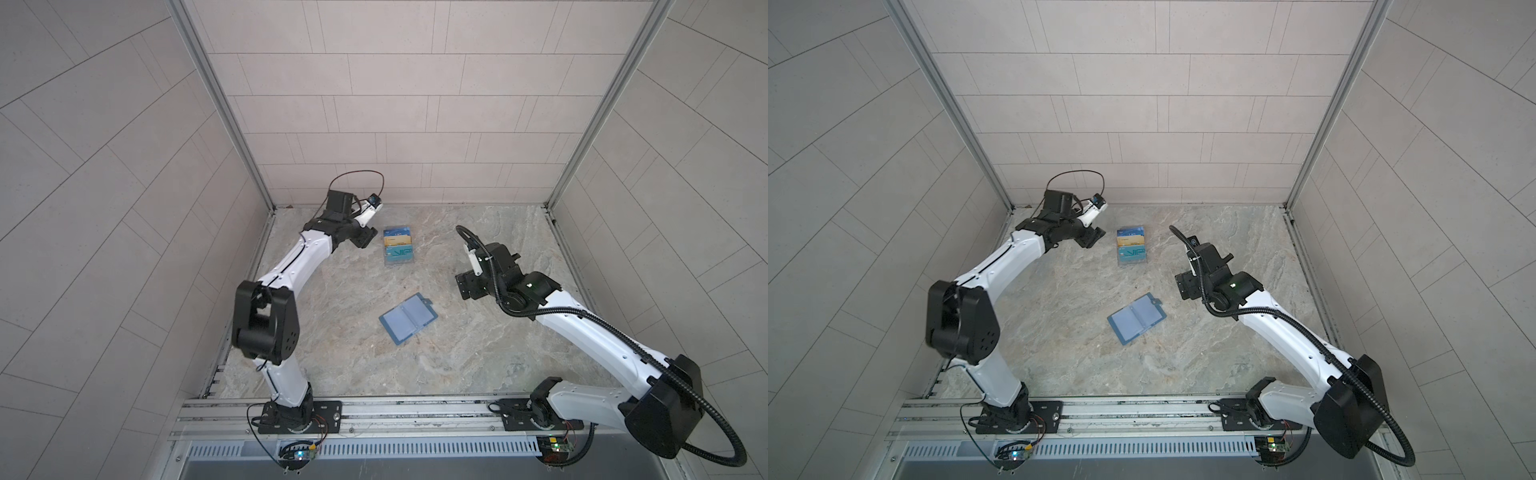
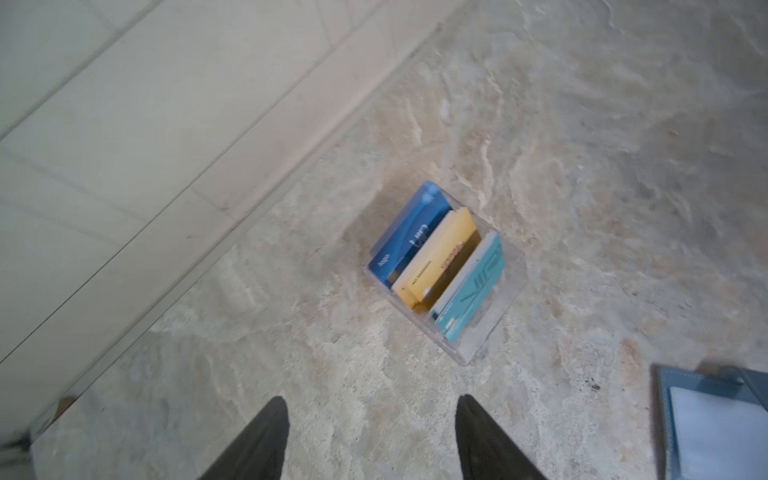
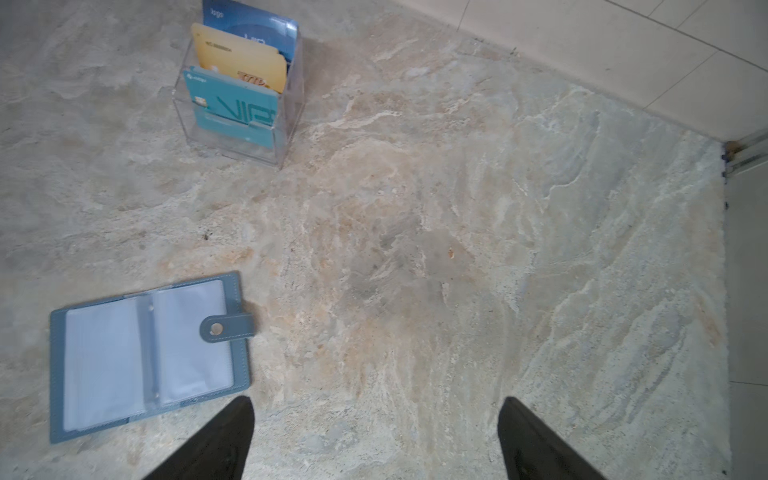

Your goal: Take the credit cards out of the card holder

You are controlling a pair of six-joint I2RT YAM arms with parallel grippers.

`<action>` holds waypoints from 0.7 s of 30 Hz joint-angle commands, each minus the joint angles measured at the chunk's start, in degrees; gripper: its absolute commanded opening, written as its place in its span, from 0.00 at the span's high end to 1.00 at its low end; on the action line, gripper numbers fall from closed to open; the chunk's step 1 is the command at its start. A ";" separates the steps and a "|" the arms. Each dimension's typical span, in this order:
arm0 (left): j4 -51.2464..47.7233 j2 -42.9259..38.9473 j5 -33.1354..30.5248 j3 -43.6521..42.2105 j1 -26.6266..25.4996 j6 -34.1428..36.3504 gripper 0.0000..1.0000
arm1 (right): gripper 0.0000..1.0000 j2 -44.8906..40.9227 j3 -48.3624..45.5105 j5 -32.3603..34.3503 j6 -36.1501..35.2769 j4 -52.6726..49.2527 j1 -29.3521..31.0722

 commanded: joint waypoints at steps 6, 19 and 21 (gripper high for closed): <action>19.19 -19.86 -16.40 -29.93 -0.28 -15.67 0.00 | 0.00 2.33 -7.27 21.91 0.80 14.29 -3.81; 56.04 -27.81 -23.26 -60.77 5.70 -19.92 0.00 | 0.01 16.05 -18.32 35.32 -4.09 41.71 -14.11; 59.25 -26.82 -22.53 -61.17 7.66 -21.98 0.00 | 0.01 15.32 -21.79 33.24 -6.37 49.83 -14.64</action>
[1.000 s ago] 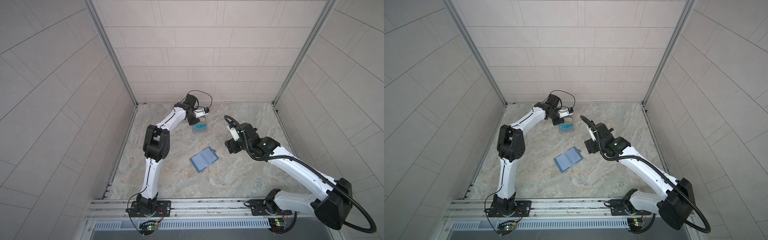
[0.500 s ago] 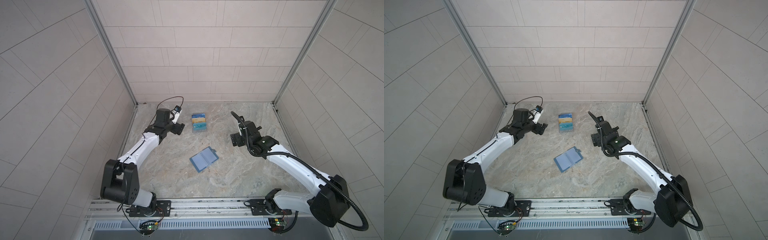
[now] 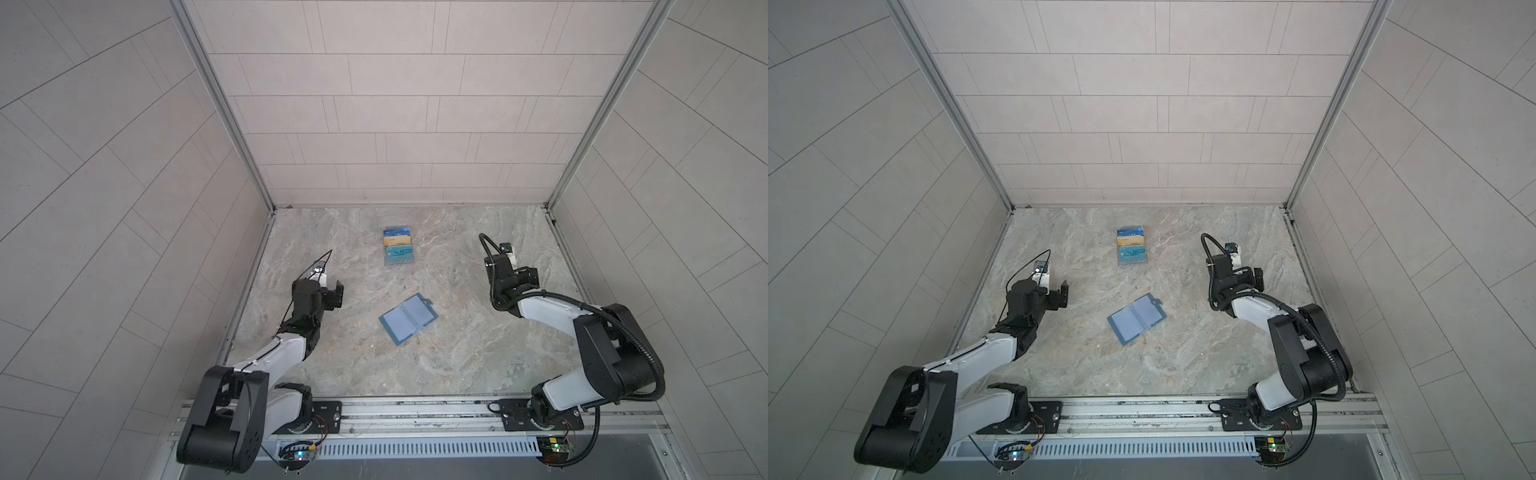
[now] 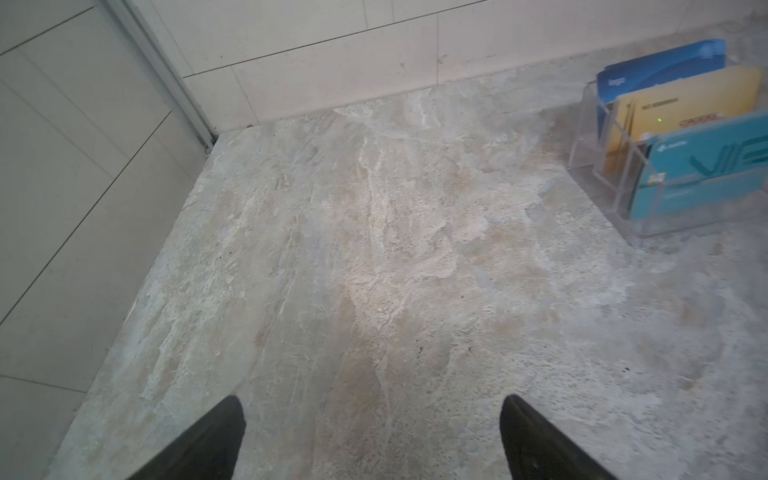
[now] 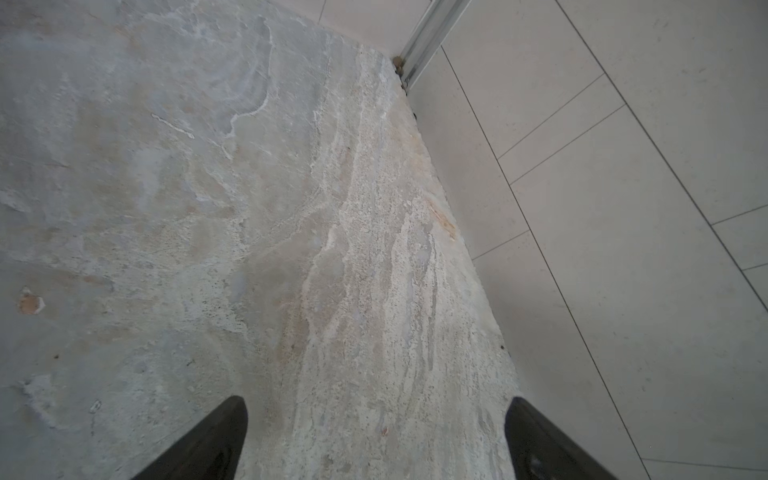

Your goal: Take the credit cards out of the card holder

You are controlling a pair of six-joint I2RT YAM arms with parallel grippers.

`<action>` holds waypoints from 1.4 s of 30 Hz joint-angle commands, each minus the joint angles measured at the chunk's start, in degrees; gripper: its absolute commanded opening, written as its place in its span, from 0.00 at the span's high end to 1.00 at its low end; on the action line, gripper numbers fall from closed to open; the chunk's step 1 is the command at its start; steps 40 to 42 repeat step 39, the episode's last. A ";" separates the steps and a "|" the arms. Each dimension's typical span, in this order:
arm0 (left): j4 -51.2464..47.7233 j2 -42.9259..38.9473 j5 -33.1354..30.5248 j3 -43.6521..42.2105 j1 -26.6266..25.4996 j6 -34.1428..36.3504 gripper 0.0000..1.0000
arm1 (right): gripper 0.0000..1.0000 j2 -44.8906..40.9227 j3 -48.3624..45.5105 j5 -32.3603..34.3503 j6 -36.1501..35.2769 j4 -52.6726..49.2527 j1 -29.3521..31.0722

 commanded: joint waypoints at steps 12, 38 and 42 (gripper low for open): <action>26.05 16.77 7.21 3.01 3.90 -4.19 0.00 | 0.01 2.16 -15.49 -26.49 -3.33 40.44 -11.73; 23.07 16.60 1.93 4.18 2.71 -4.57 0.00 | 0.00 1.45 -12.73 -30.75 -4.61 33.21 -11.73; 23.14 16.48 1.93 4.10 2.66 -4.57 0.00 | 0.01 1.45 -12.71 -30.68 -4.62 33.23 -11.73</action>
